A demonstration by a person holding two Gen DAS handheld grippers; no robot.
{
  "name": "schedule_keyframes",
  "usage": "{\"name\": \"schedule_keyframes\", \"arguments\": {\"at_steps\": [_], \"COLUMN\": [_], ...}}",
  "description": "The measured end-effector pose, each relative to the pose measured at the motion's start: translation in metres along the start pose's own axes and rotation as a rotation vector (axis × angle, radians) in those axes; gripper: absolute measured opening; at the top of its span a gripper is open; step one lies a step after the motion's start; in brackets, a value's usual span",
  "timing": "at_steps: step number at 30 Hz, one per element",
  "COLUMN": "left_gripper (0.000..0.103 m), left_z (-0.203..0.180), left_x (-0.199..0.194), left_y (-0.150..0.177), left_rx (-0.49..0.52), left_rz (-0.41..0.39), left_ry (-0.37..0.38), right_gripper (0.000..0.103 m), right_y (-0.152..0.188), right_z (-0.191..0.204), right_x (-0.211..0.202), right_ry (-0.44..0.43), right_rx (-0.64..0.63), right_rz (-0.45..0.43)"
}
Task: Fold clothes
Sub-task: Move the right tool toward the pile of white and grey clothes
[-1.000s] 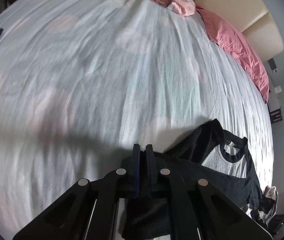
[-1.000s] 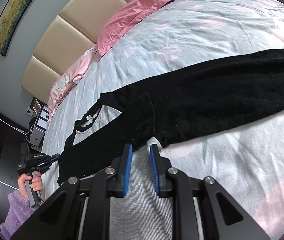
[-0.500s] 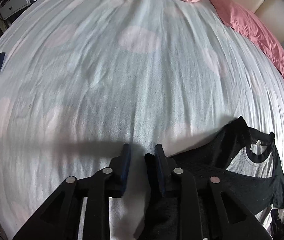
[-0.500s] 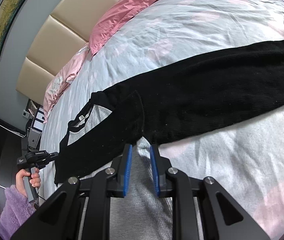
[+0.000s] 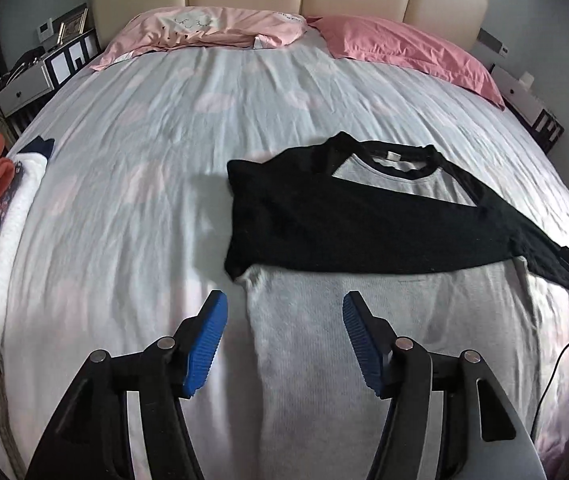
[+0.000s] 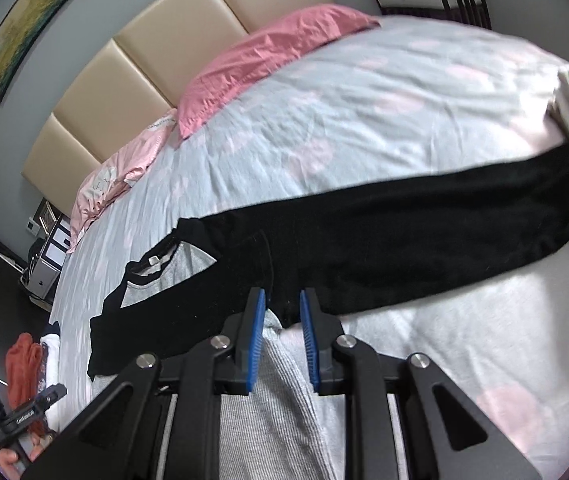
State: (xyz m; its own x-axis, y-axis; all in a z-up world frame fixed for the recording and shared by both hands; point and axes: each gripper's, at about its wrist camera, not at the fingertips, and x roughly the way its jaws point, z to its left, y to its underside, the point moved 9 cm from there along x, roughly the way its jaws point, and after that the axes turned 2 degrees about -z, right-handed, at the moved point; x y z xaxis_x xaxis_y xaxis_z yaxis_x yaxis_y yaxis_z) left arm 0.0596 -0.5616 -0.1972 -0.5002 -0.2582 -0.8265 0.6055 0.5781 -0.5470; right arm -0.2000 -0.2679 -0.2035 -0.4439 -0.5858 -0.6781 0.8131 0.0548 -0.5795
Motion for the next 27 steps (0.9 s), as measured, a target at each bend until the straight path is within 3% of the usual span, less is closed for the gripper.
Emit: {"name": "schedule_keyframes", "arguments": {"at_steps": [3, 7, 8, 11, 14, 19, 21, 24, 27], "left_gripper": [0.065, 0.074, 0.081, 0.084, 0.084, 0.084, 0.084, 0.084, 0.084], "left_z": [-0.016, -0.032, -0.036, -0.048, -0.061, -0.077, -0.079, -0.074, -0.061], "left_x": [-0.02, -0.049, -0.057, -0.071, -0.078, -0.087, -0.093, -0.09, -0.076], "left_y": [0.008, 0.0, -0.002, -0.006, -0.006, -0.011, -0.016, -0.016, -0.015], "left_rx": [-0.055, -0.072, -0.064, -0.034, -0.01, -0.066, -0.067, -0.022, -0.016], "left_rz": [-0.043, -0.17, -0.206, -0.256, -0.246, -0.223, -0.272, -0.306, -0.288], "left_ry": [0.053, 0.086, 0.084, 0.087, 0.095, 0.155, 0.163, 0.104, 0.061], "right_gripper": [0.019, 0.02, 0.022, 0.034, 0.043, 0.044, 0.044, 0.044, 0.044], "right_y": [-0.004, -0.012, -0.014, -0.024, -0.046, -0.079, -0.084, -0.082, -0.08], "right_z": [0.008, 0.011, 0.008, -0.013, -0.056, -0.125, -0.149, -0.177, -0.198], "right_x": [-0.034, -0.09, -0.104, -0.145, -0.19, -0.244, -0.252, -0.25, -0.242], "right_ry": [-0.003, -0.021, -0.036, -0.035, 0.095, 0.312, 0.352, 0.391, 0.419], "right_rx": [-0.086, -0.149, -0.149, -0.159, -0.206, -0.264, -0.237, -0.2, -0.188], "right_rz": [-0.042, -0.088, -0.088, -0.07, -0.073, -0.037, -0.02, 0.023, 0.064]}}
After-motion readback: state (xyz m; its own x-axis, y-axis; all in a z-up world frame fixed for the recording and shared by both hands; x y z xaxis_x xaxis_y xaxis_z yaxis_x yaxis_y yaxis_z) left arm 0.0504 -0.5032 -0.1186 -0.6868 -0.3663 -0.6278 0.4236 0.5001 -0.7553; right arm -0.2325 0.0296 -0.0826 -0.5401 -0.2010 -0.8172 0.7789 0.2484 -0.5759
